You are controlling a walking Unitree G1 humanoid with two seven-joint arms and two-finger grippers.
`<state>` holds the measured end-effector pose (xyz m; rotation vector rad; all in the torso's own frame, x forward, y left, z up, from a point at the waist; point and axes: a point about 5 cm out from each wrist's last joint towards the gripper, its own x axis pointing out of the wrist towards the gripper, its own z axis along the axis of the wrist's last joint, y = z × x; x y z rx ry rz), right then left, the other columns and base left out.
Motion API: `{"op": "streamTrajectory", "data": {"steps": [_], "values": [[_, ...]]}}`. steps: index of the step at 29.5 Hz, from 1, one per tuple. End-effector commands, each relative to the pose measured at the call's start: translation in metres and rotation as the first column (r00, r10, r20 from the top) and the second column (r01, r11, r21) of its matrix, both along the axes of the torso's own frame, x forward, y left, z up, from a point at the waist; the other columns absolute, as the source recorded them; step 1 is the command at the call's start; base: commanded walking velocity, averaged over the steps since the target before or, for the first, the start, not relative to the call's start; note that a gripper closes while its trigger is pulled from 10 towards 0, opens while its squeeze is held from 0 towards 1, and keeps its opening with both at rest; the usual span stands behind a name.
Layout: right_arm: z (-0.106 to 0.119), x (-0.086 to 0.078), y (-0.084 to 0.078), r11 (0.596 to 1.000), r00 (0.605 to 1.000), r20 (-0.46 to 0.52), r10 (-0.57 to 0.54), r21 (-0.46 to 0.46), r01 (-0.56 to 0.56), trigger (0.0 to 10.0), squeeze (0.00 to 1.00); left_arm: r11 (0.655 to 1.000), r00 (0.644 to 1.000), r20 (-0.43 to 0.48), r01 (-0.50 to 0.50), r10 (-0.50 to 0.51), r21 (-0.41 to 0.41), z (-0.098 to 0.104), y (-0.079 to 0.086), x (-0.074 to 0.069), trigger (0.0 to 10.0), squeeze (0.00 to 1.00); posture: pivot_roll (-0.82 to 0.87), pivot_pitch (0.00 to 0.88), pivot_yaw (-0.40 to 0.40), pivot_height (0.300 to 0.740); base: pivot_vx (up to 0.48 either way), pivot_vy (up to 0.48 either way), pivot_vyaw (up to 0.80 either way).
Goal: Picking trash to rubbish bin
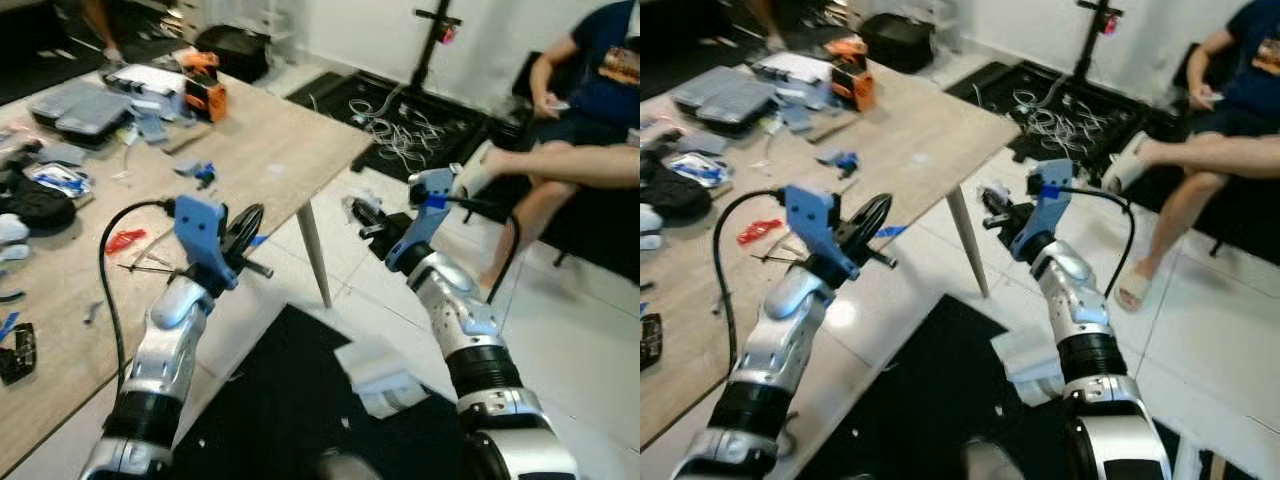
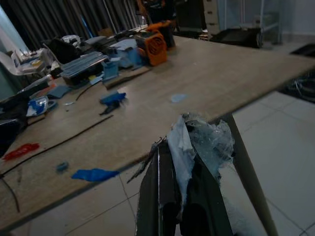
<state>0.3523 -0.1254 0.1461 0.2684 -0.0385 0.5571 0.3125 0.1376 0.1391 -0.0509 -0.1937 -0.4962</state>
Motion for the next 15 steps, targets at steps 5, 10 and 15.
{"op": "streamTrajectory", "data": {"steps": [5, 10, 15], "values": [[0.0035, 0.0026, 0.0003, 1.000, 1.000, 0.012, 0.022, -0.014, -0.022, 10.0, 0.00, 1.000, 1.000, 0.006, 0.016, -0.016, -0.022, -0.0007, -0.0027, 0.0005, 10.0, 0.00, 0.05, 0.000, -0.023, 0.740, 0.000, 0.000, -0.80], [0.0037, 0.0029, 0.0007, 1.000, 1.000, 0.010, 0.029, -0.013, -0.029, 10.0, 0.00, 0.999, 1.000, 0.010, 0.020, -0.020, -0.025, -0.0002, -0.0028, 0.0008, 10.0, 0.00, 0.04, 0.000, -0.025, 0.740, 0.000, 0.000, -0.80], [0.0037, 0.0035, 0.0010, 0.999, 0.999, 0.011, 0.035, -0.013, -0.035, 10.0, 0.00, 0.999, 1.000, 0.012, 0.026, -0.026, -0.030, -0.0002, -0.0025, 0.0016, 10.0, 0.00, 0.03, 0.000, -0.019, 0.740, 0.000, 0.000, -0.80]]}}
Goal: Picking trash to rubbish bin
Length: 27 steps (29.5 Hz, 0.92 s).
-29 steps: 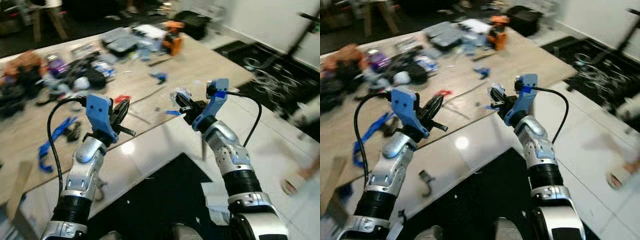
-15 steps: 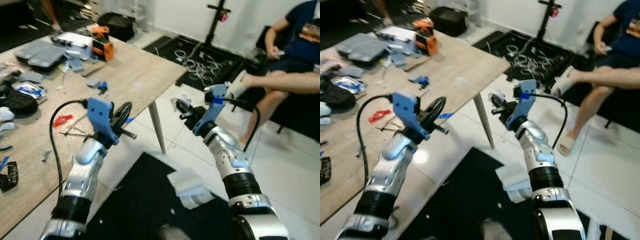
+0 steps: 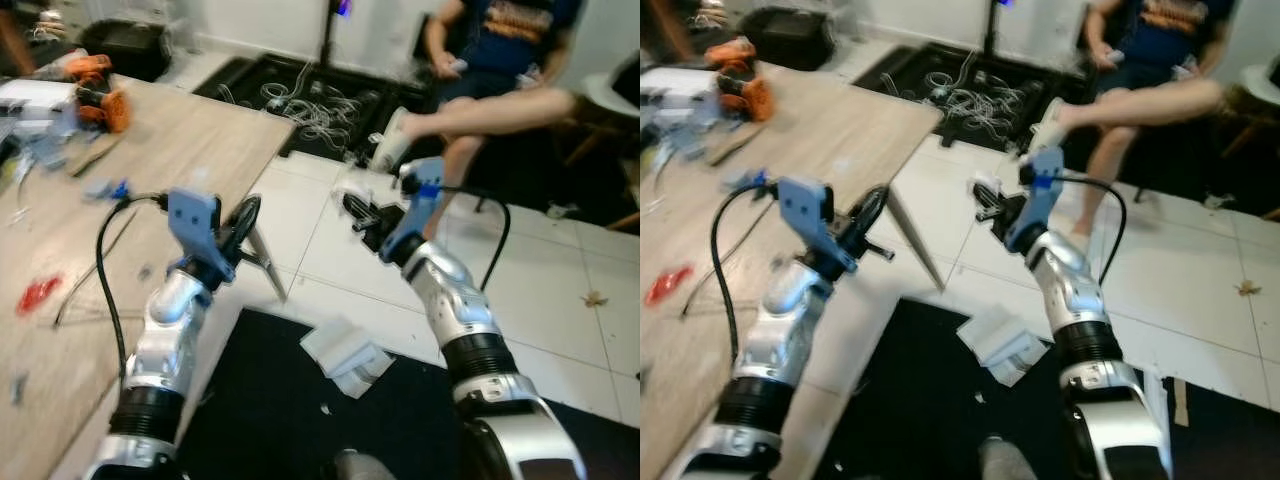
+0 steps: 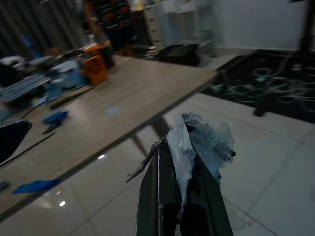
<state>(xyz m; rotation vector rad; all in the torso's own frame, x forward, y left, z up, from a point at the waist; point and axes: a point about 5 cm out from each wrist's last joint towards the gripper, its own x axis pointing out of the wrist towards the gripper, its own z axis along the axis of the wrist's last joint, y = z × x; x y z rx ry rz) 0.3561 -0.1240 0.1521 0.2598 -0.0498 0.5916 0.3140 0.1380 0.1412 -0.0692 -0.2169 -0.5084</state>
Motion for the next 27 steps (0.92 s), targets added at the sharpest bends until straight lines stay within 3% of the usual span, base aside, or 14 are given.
{"op": "streamTrajectory", "data": {"steps": [1, 27], "values": [[-0.0023, -0.0002, -0.0002, 1.000, 1.000, -0.007, 0.004, -0.007, -0.004, 10.0, 0.00, 1.000, 1.000, -0.007, 0.013, -0.013, -0.009, -0.0023, -0.0028, 0.0001, 10.0, 0.00, 0.03, 0.000, -0.018, 0.740, 0.000, 0.000, -0.80], [-0.0029, 0.0003, 0.0012, 1.000, 1.000, -0.012, 0.016, 0.005, -0.016, 10.0, 0.00, 1.000, 1.000, -0.008, 0.018, -0.018, -0.009, -0.0029, -0.0019, 0.0010, 10.0, 0.00, 0.03, 0.000, -0.016, 0.740, 0.000, 0.000, -0.80]]}}
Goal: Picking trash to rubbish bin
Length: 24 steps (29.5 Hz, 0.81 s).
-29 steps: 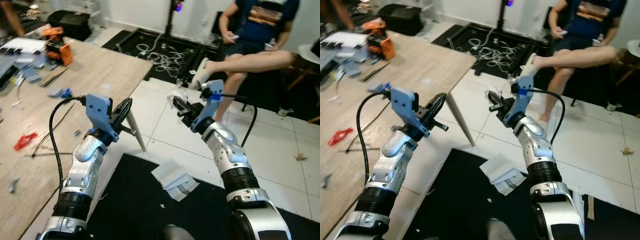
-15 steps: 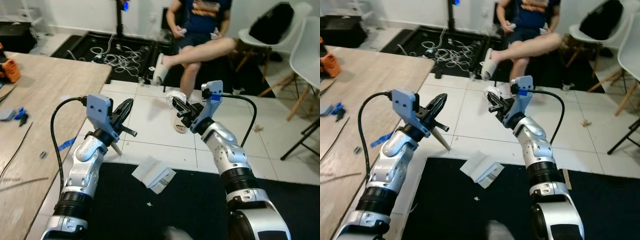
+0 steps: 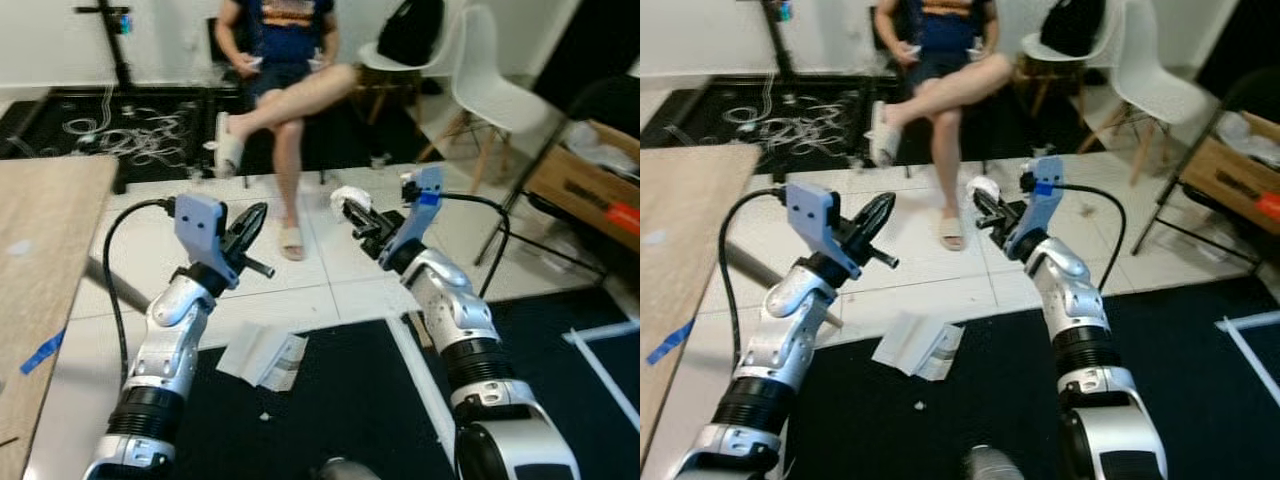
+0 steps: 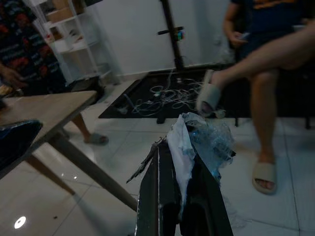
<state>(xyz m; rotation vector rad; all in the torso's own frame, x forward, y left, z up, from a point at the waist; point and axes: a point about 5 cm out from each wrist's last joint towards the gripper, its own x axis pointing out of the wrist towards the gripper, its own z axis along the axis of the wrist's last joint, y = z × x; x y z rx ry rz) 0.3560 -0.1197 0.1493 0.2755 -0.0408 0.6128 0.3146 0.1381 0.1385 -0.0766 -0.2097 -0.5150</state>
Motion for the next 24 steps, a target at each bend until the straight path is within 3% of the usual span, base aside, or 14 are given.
{"op": "streamTrajectory", "data": {"steps": [1, 24], "values": [[-0.0002, 0.0005, -0.0030, 1.000, 1.000, -0.002, -0.007, -0.007, 0.007, 10.0, 0.00, 1.000, 1.000, 0.000, 0.011, -0.011, -0.004, -0.0001, -0.0020, 0.0004, 10.0, 0.00, 0.03, 0.000, -0.016, 0.740, 0.000, 0.000, -0.80], [-0.0015, 0.0004, -0.0026, 1.000, 1.000, -0.005, -0.002, -0.006, 0.002, 10.0, 0.00, 1.000, 1.000, -0.006, 0.016, -0.016, 0.000, -0.0015, -0.0023, 0.0004, 10.0, 0.00, 0.03, 0.000, -0.016, 0.740, 0.000, 0.000, -0.80]]}}
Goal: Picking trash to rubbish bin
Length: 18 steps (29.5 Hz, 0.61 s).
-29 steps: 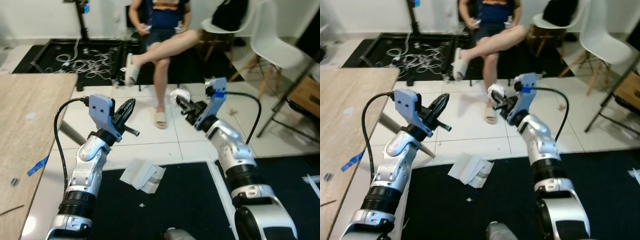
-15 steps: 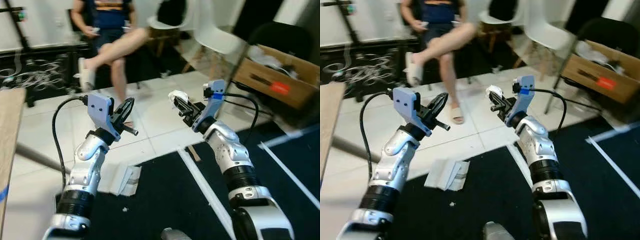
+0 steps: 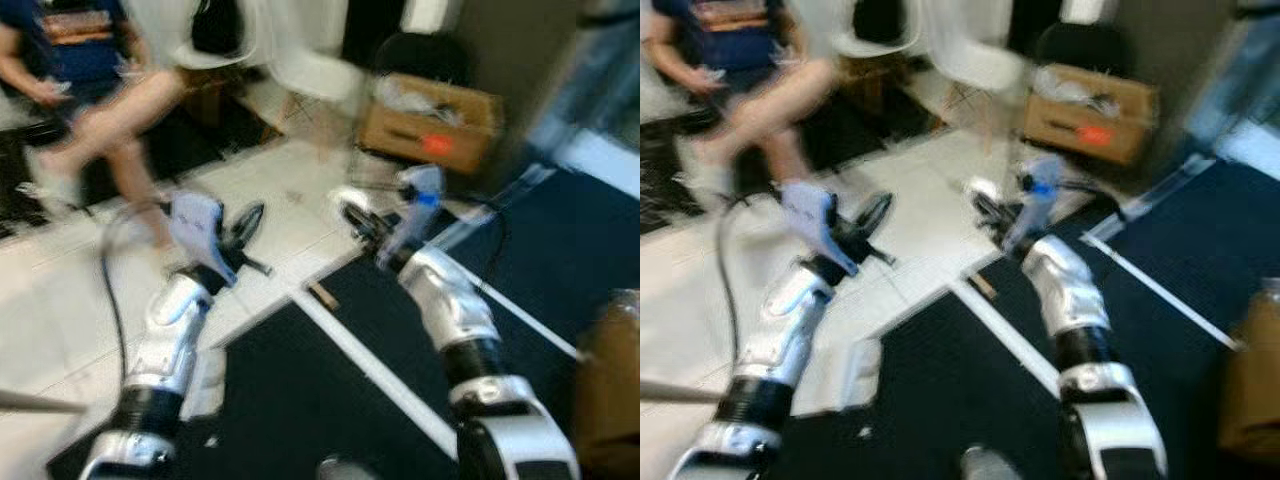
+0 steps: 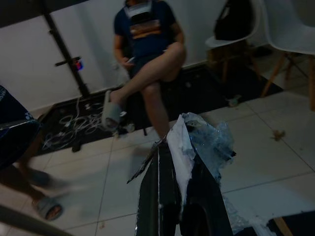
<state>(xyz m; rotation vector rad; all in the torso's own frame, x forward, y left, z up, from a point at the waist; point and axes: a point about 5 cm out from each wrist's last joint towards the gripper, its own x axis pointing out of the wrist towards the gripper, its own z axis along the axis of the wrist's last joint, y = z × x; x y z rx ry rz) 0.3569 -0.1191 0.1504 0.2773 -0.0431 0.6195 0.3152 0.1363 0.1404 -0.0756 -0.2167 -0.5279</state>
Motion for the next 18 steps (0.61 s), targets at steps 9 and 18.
{"op": "streamTrajectory", "data": {"steps": [9, 18], "values": [[-0.0035, -0.0006, -0.0034, 1.000, 1.000, -0.010, -0.008, -0.007, 0.008, 10.0, 0.00, 1.000, 1.000, -0.016, 0.005, -0.005, 0.000, -0.0043, -0.0007, -0.0002, 10.0, 0.00, 0.03, 0.000, -0.017, 0.740, 0.000, 0.000, -0.80], [-0.0042, -0.0009, -0.0034, 1.000, 1.000, -0.011, -0.007, -0.006, 0.007, 10.0, 0.00, 1.000, 1.000, -0.017, 0.005, -0.005, 0.000, -0.0049, -0.0008, -0.0002, 10.0, 0.00, 0.03, 0.000, -0.019, 0.740, 0.000, 0.000, -0.80]]}}
